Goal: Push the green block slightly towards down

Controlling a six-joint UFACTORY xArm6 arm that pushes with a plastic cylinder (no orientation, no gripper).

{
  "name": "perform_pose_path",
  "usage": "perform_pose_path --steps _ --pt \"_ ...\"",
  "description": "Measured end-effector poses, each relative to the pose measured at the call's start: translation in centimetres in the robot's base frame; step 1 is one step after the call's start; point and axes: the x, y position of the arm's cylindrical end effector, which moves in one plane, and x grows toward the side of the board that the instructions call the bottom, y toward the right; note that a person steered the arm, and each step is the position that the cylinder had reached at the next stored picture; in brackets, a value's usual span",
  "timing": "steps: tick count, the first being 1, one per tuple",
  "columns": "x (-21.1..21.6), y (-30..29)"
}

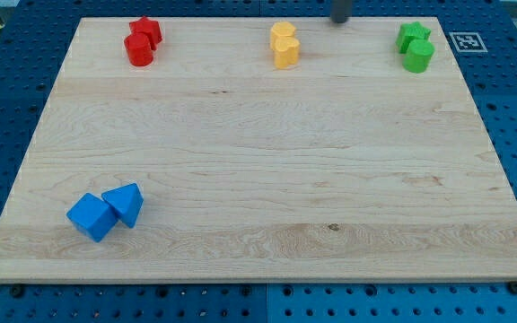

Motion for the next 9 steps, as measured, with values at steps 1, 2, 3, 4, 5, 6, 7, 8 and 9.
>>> perform_pose_path --steps 1,2,3,4,5,6,7,8,9 --pt "0.0 6.4" --pt "0.5 12.0" --pt "2.7 13.6" --pt "3.0 10.9" --pt "3.0 7.9" --pt "3.2 6.1" --pt "5.0 6.4" --pt "9.3 8.1" --pt "13.8 10.0"
